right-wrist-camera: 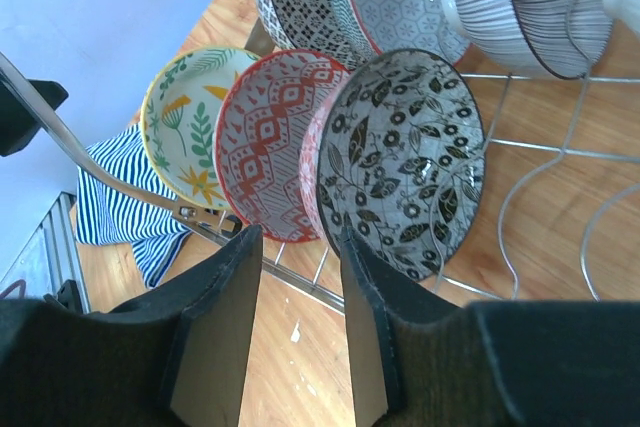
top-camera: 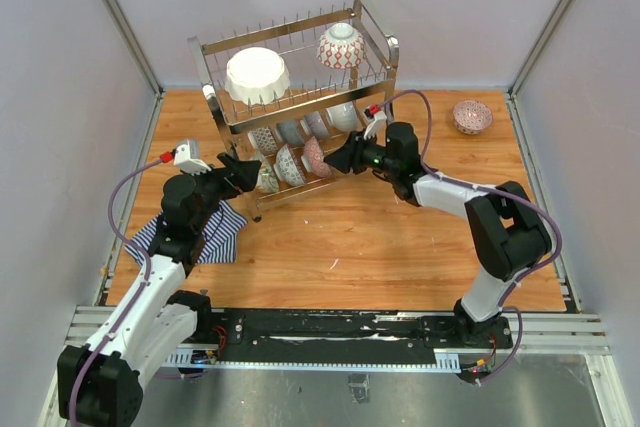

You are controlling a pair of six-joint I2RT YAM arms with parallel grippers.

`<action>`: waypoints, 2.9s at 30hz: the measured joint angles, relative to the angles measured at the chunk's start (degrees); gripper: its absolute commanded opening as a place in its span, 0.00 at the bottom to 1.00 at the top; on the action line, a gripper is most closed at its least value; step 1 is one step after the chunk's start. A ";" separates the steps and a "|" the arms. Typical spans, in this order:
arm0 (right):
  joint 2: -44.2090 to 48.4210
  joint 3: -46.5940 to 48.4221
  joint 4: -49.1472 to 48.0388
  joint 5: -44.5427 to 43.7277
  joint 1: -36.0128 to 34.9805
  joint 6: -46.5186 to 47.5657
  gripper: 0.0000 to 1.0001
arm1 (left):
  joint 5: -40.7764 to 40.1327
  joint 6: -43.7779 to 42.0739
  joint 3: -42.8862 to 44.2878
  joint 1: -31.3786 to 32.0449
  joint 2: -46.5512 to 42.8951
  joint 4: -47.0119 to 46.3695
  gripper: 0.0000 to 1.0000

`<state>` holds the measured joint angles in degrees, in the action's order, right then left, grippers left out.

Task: Unload the bowls from the dish rack
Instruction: Pick up the bowl from the dish rack.

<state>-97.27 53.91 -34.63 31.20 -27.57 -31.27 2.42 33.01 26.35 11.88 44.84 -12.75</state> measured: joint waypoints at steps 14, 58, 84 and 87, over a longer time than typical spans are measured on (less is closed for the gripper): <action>-6.80 3.85 -4.63 0.46 -2.05 -3.48 0.33 | -0.02 0.00 -0.09 0.00 -0.24 0.00 1.00; -10.08 2.93 -16.61 1.29 -2.03 -12.31 0.01 | -0.04 -0.02 -0.76 0.02 -0.52 0.07 1.00; 4.87 -7.82 -19.28 0.26 -2.08 -12.09 0.01 | -0.57 0.55 -0.79 0.22 -5.05 3.28 1.00; 11.30 -10.56 -15.98 -2.45 -2.60 -10.14 0.01 | -0.90 0.87 -0.79 0.22 -6.08 4.44 1.00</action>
<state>-85.97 43.35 -50.61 28.75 -30.17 -41.41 1.52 33.89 25.56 12.10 38.76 -8.32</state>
